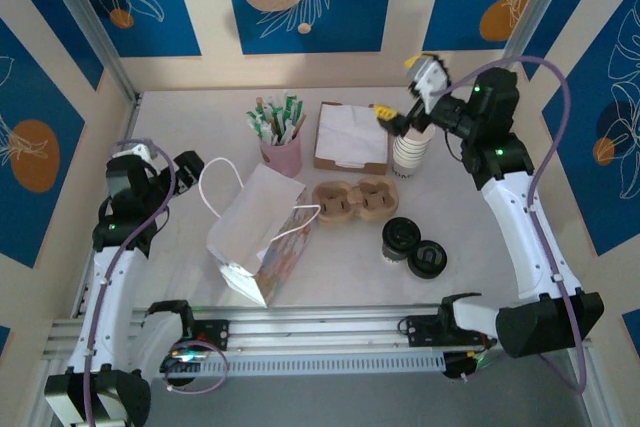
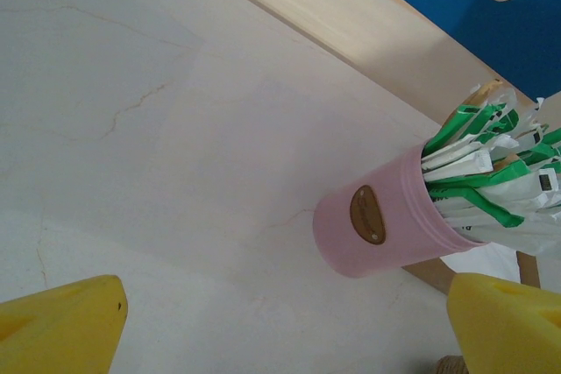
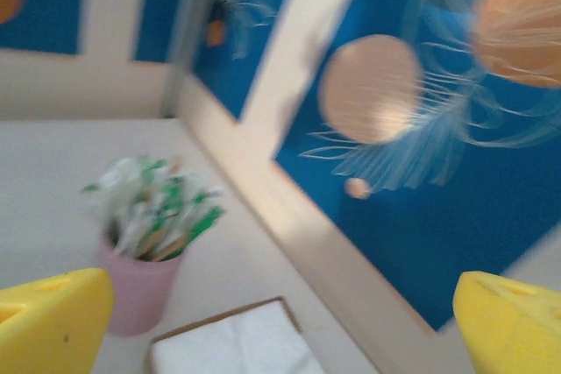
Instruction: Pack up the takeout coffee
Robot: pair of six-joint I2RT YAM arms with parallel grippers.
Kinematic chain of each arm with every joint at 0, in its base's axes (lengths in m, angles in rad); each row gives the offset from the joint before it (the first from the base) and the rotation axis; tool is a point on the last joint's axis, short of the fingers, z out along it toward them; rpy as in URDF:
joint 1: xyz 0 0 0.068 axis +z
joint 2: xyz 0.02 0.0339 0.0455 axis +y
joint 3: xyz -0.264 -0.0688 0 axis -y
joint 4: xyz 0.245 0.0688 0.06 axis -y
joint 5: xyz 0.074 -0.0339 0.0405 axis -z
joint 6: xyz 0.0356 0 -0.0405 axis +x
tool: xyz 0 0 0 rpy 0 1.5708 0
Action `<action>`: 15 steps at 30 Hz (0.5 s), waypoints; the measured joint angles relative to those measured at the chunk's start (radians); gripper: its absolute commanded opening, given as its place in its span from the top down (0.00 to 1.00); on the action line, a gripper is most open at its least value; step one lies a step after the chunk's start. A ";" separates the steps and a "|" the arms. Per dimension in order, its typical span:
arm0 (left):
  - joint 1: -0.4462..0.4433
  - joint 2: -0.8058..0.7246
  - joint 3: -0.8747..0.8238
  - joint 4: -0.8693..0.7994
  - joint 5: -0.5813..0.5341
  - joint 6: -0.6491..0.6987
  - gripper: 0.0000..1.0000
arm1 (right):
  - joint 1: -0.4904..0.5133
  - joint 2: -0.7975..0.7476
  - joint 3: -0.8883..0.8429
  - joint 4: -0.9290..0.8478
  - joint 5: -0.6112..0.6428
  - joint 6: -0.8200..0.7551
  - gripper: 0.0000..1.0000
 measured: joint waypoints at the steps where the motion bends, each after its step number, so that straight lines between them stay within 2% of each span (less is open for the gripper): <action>1: 0.000 0.000 0.000 0.000 -0.002 0.000 0.06 | 0.032 0.008 0.001 -0.071 -0.009 -0.078 0.01; 4: 0.000 0.000 0.000 0.000 -0.003 0.000 0.06 | 0.127 0.070 0.004 -0.253 0.012 -0.289 0.01; 6: 0.000 0.000 0.000 0.000 -0.003 0.000 0.06 | 0.167 0.132 0.004 -0.337 0.041 -0.381 0.05; 11: 0.000 0.000 0.000 0.000 -0.003 0.000 0.06 | 0.199 0.278 -0.012 -0.456 0.169 -0.537 0.08; 15: 0.000 0.000 0.000 0.000 -0.003 0.000 0.06 | 0.199 0.325 -0.032 -0.499 0.225 -0.625 0.15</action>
